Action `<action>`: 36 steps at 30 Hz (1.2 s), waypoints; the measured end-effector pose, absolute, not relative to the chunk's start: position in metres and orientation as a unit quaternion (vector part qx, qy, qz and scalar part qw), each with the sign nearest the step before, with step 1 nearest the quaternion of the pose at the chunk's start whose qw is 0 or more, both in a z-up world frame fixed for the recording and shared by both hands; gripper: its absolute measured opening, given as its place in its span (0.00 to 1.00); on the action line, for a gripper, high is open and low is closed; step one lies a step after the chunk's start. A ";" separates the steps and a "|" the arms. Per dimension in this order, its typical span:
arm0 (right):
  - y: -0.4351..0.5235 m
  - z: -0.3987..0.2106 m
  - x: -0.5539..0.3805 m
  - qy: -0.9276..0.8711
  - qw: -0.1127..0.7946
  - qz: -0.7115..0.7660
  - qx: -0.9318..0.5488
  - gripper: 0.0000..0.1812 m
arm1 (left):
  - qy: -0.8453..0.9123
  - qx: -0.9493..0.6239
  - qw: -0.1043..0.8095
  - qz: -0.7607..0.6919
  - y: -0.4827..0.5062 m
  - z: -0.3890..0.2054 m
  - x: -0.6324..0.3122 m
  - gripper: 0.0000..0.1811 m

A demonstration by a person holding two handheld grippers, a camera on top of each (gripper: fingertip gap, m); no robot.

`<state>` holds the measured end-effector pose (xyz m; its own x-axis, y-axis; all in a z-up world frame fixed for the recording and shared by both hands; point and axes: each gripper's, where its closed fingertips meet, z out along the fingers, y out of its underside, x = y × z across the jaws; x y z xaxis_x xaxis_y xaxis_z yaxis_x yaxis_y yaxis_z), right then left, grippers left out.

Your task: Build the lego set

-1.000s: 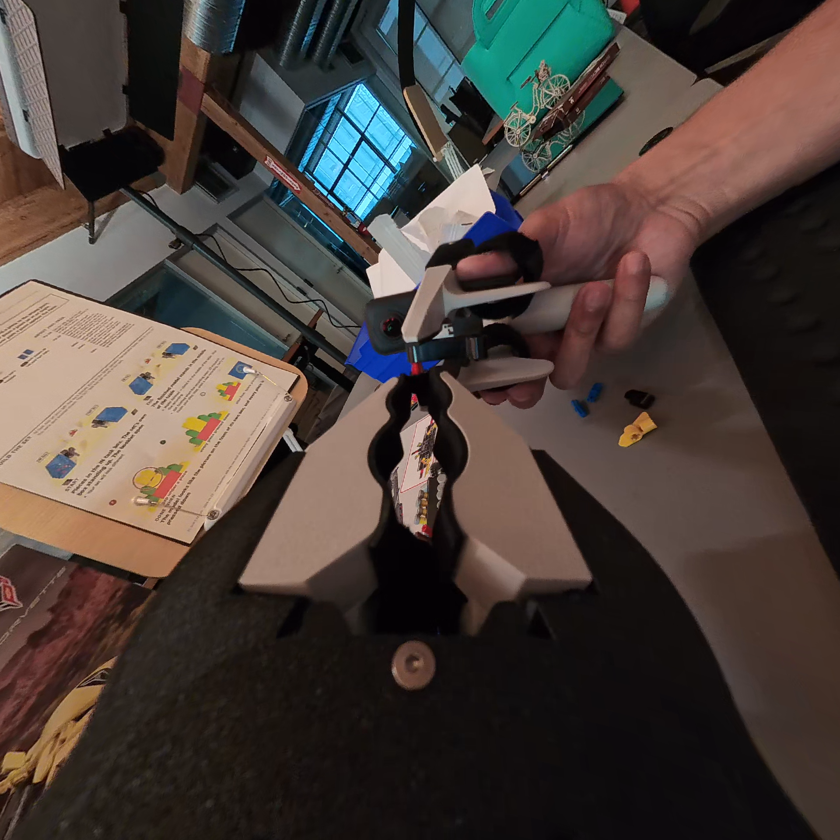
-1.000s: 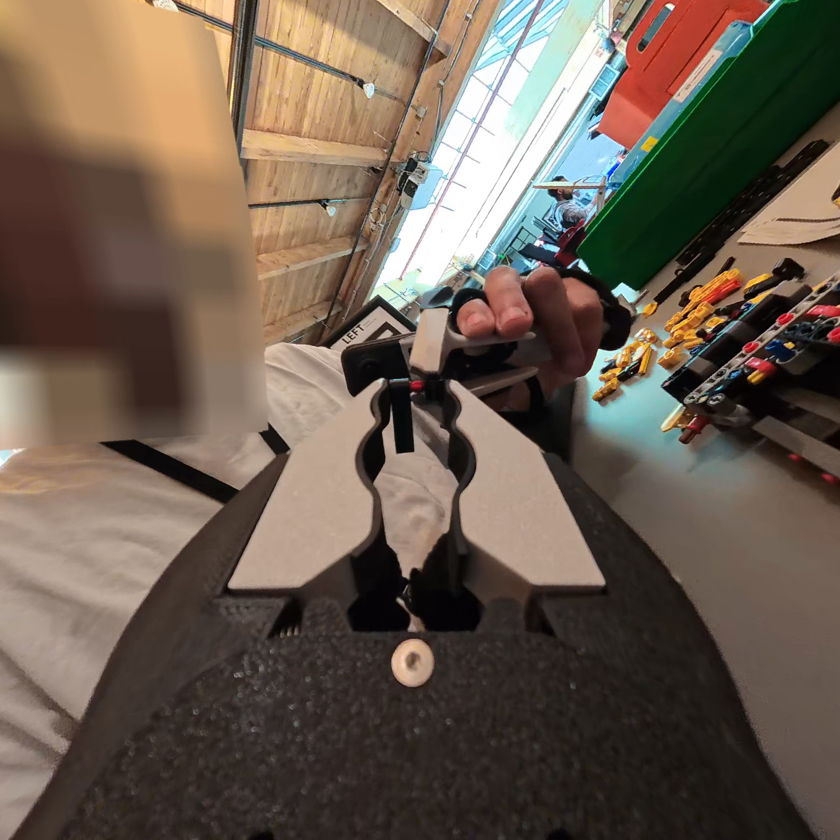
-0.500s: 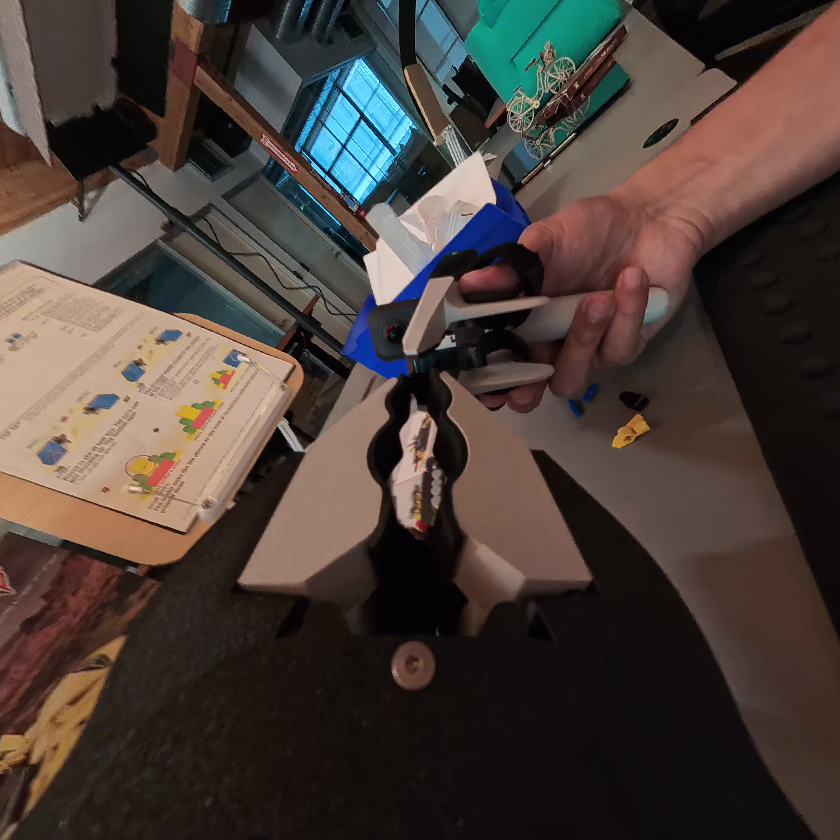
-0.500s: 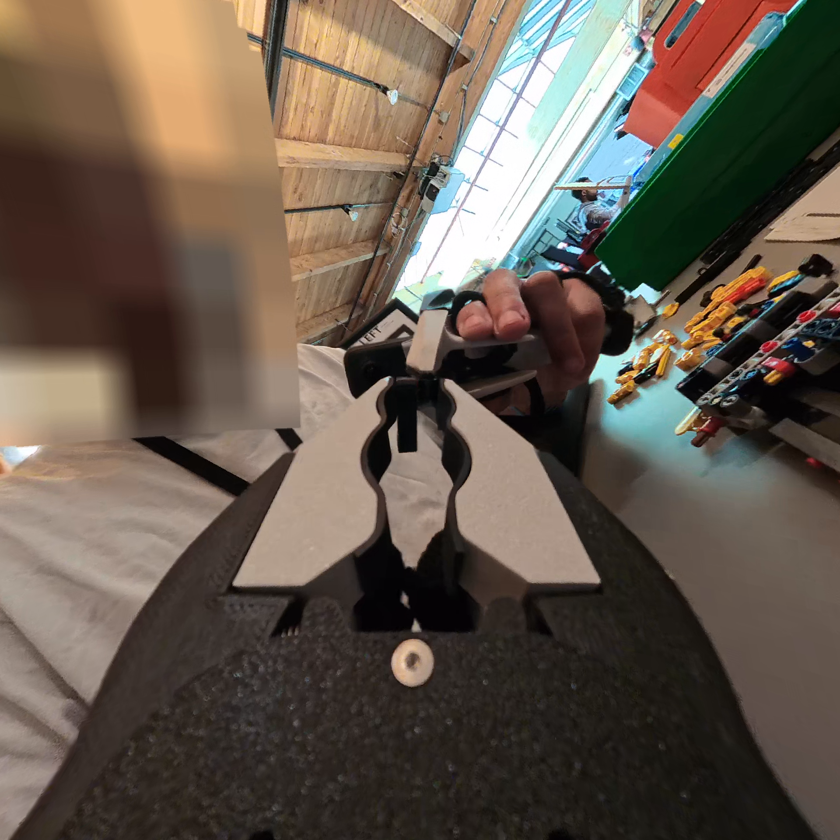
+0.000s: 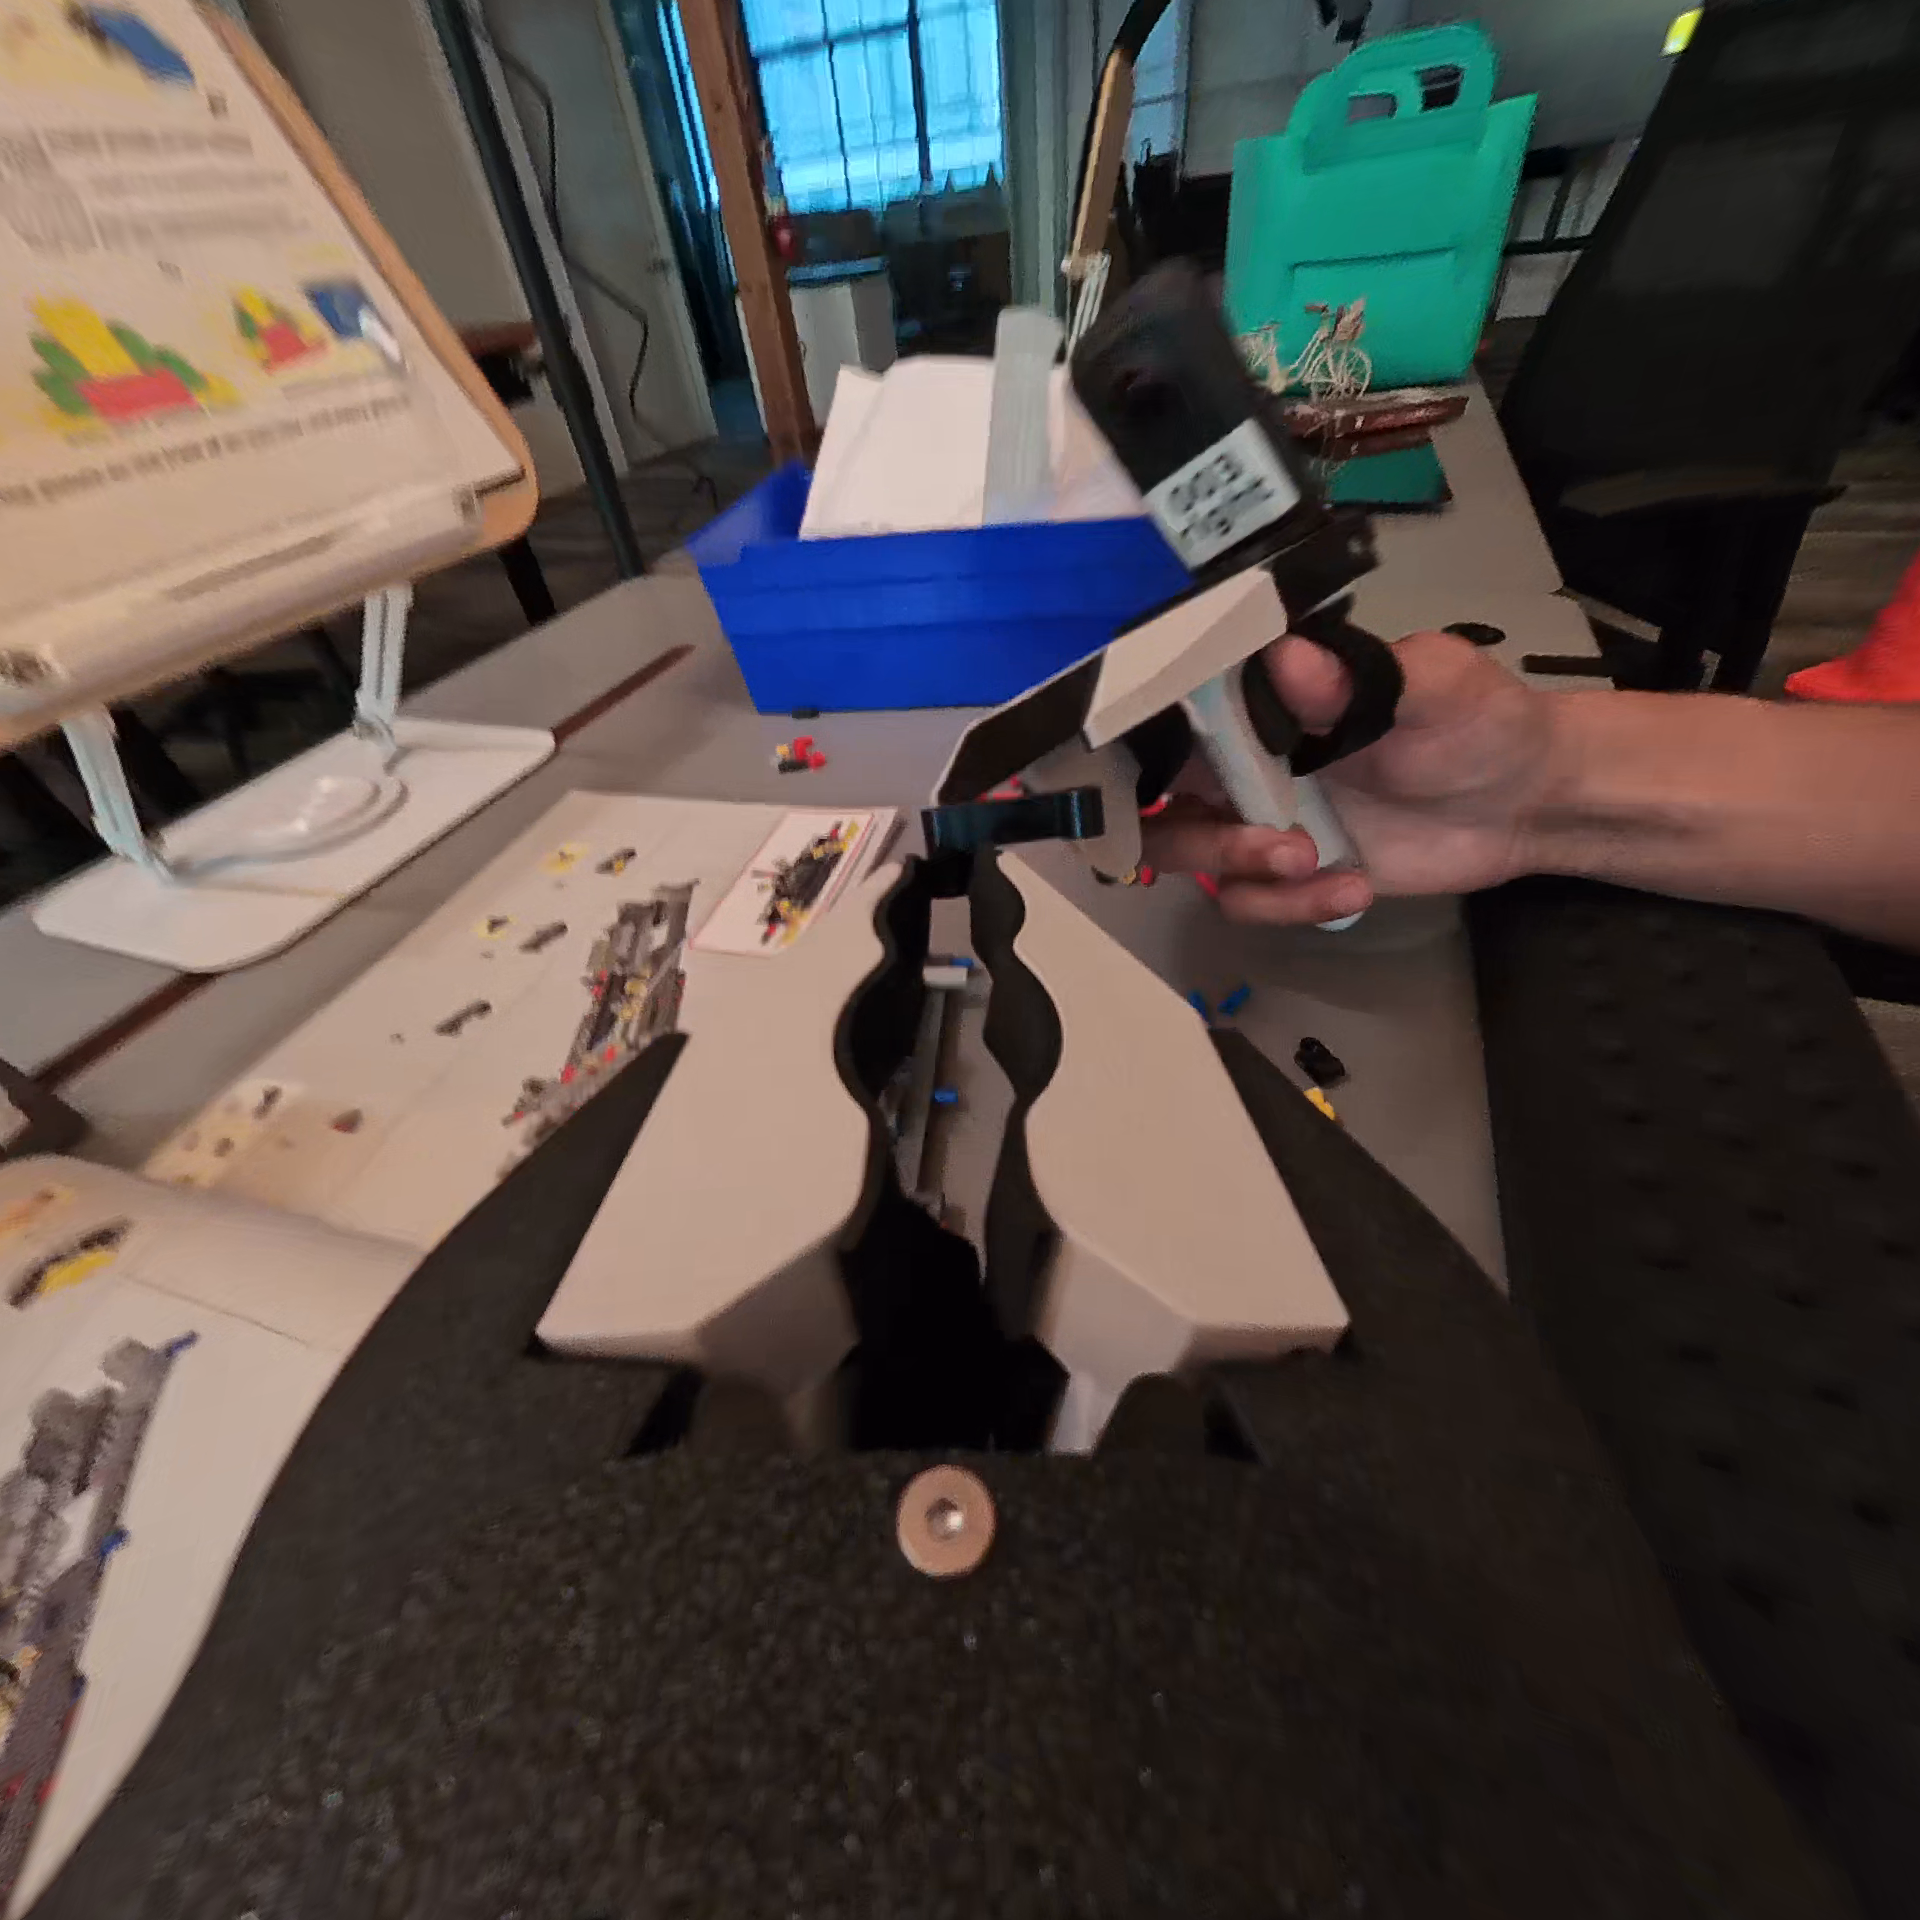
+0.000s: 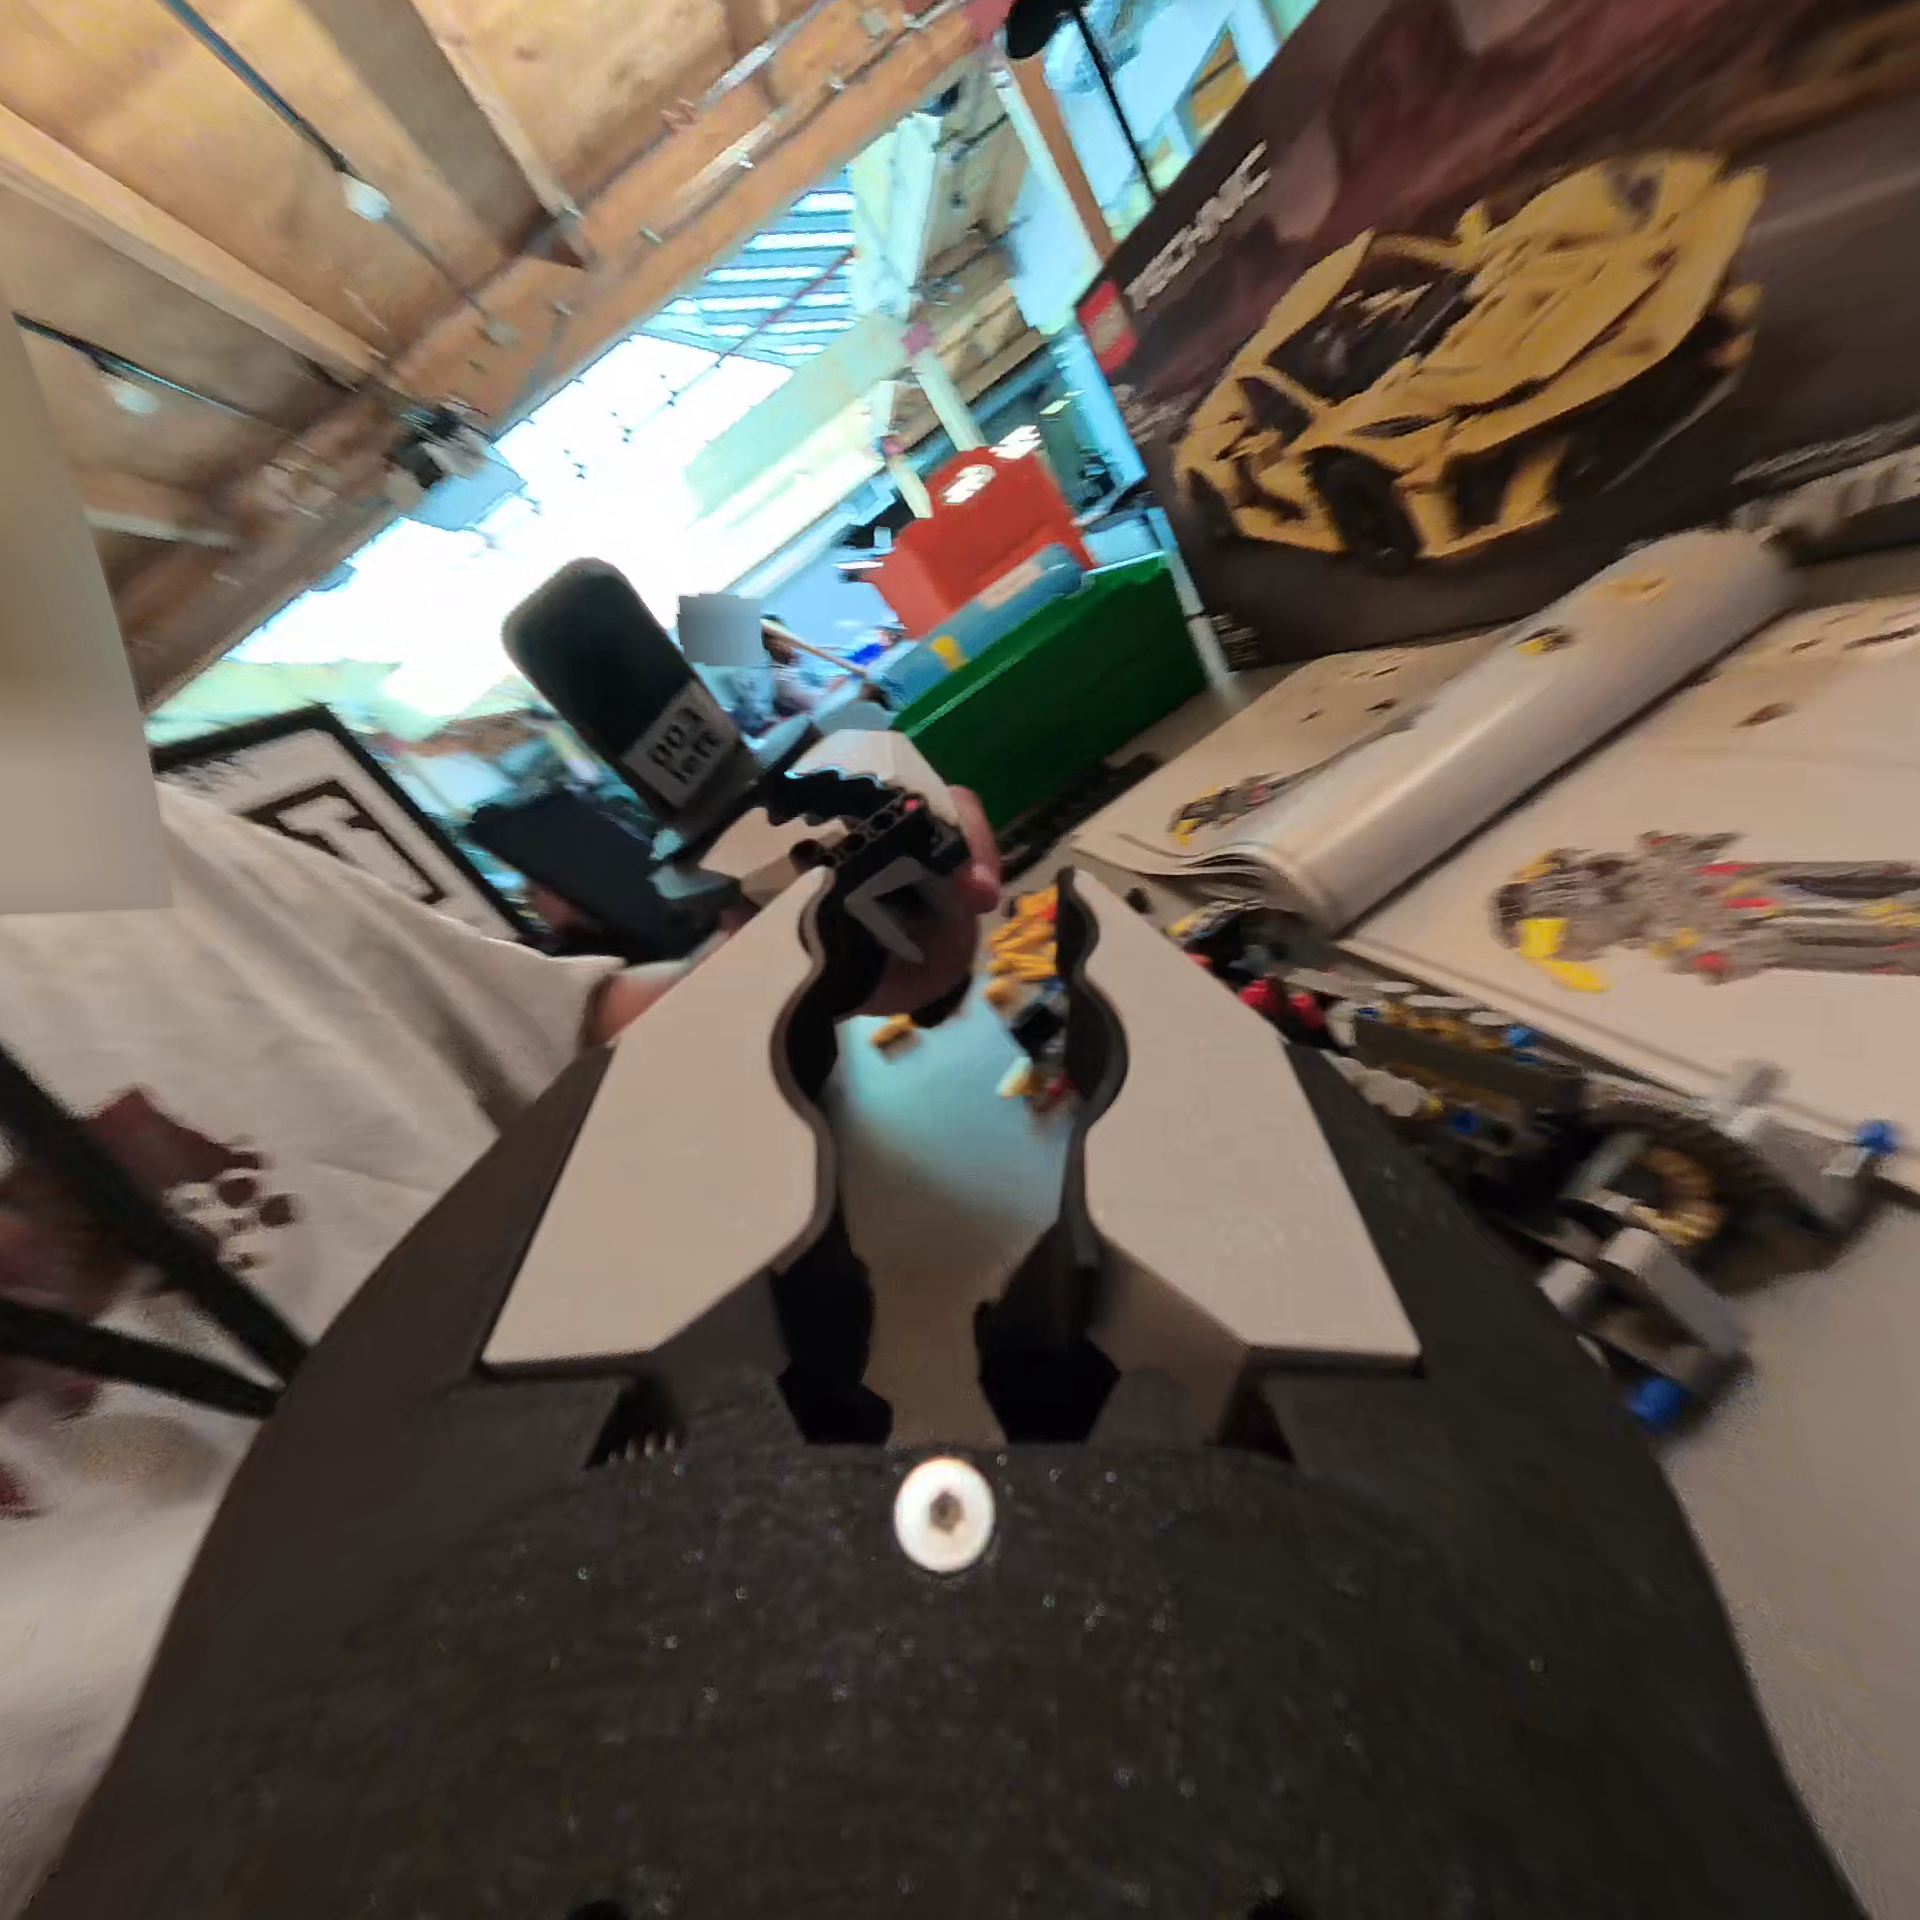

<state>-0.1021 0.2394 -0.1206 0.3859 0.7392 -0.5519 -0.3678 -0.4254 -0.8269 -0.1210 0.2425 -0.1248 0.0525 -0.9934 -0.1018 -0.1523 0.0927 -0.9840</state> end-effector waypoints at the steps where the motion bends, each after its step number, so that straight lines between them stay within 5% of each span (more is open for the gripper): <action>1: 0.241 -0.122 -0.099 -0.148 0.532 0.508 -0.661 0.22 | 0.540 -0.544 0.486 -0.420 0.246 -0.130 -0.120 0.03; 5: 0.241 -0.113 -0.099 -0.218 0.617 0.376 -0.657 0.27 | 0.535 -0.585 0.449 -0.412 0.254 -0.149 -0.119 0.03; 7: 0.241 -0.133 -0.106 -0.277 0.603 0.271 -0.697 0.23 | 0.530 -0.605 0.425 -0.416 0.255 -0.156 -0.118 0.03; 10: 0.245 -0.161 -0.115 -0.333 0.575 0.153 -0.732 0.31 | 0.508 -0.628 0.373 -0.457 0.251 -0.160 -0.117 0.03; 18: 0.245 -0.172 -0.127 -0.403 0.591 -0.002 -0.698 0.18 | 0.523 -0.652 0.306 -0.456 0.241 -0.176 -0.120 0.03; 26: 0.245 -0.172 -0.131 -0.420 0.595 -0.029 -0.685 0.11 | 0.517 -0.655 0.256 -0.489 0.230 -0.178 -0.120 0.03; 36: 0.235 -0.132 -0.130 -0.354 0.662 0.147 -0.644 0.08 | 0.494 -0.585 0.216 -0.606 0.222 -0.136 -0.132 0.12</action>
<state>-0.1301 0.2355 -0.1323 0.7061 0.6507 0.2794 0.2623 0.1262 -0.9567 -0.1319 0.2218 -0.1365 -0.2219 -0.8395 0.4959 -0.3174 -0.4187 -0.8508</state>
